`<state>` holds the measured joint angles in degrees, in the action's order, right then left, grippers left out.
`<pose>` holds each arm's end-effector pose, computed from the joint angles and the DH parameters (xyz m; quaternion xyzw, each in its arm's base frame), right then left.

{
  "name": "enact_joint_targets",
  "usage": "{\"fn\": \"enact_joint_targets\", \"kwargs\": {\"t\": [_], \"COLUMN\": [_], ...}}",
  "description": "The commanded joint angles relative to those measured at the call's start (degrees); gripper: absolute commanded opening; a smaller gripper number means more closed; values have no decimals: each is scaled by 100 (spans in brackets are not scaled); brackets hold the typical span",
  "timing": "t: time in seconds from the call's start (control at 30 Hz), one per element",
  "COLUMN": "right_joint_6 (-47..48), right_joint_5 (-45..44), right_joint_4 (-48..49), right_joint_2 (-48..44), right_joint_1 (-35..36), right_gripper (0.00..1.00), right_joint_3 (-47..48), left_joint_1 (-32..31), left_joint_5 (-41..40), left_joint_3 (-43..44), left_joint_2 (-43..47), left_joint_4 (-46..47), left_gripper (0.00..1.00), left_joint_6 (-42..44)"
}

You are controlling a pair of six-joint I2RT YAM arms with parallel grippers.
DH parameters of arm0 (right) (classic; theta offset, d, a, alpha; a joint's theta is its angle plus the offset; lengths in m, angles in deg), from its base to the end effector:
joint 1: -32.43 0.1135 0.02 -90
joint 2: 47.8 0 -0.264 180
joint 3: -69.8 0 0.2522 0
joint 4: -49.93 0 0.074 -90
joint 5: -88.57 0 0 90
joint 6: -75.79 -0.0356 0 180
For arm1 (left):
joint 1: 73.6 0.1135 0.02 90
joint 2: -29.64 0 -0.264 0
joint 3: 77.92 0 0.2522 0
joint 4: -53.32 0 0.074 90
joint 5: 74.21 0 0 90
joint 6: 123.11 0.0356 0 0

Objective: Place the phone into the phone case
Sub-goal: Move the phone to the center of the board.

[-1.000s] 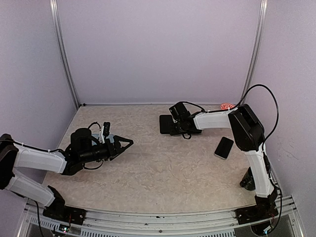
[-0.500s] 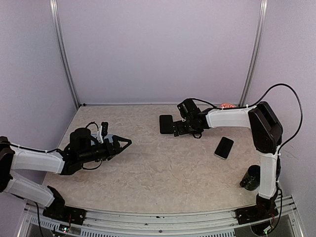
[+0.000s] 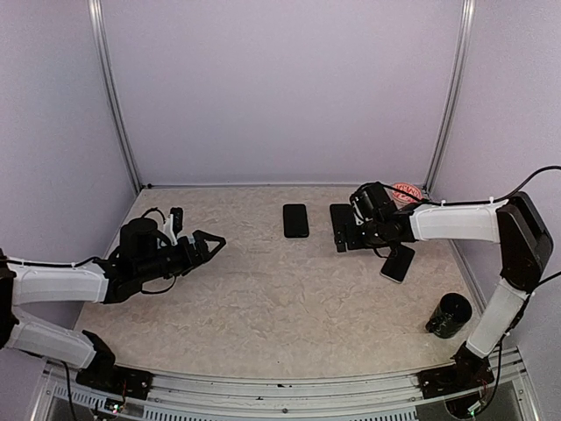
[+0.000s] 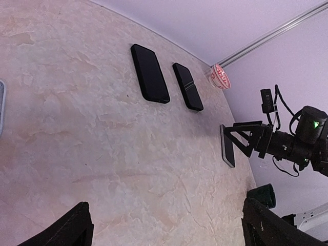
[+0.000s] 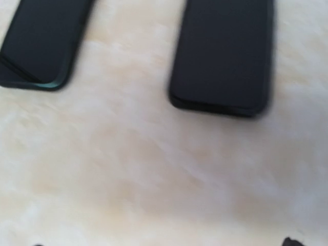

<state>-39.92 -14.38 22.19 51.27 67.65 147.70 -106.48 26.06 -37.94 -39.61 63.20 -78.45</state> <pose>0.3054 0.2059 0.2012 -0.0377 0.9305 0.0858 0.3541 0.2059 -0.1407 0.2009 -0.0368 0.8136 -0.4198 0.4006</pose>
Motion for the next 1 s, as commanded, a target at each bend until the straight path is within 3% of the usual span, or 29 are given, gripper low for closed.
{"fn": "enact_joint_targets", "kwargs": {"t": [0.0, 0.5, 0.97], "right_joint_6": [-228, -1421, -1461], "right_joint_5": [141, -271, 422], "right_joint_4": [24, -41, 530], "right_joint_2": [-546, -1691, -1352], "right_joint_1": [-258, -1041, -1975], "right_gripper": [100, 100, 100], "right_joint_3": [-508, -1898, -2078], "left_joint_1": [36, -15, -138], "left_joint_5": [101, 423, 433], "left_joint_3": [100, 90, -5], "left_joint_2": [-32, -358, -544], "left_joint_4": [42, 504, 738], "left_gripper": [99, 99, 99], "left_joint_6": [70, -53, -145]}}
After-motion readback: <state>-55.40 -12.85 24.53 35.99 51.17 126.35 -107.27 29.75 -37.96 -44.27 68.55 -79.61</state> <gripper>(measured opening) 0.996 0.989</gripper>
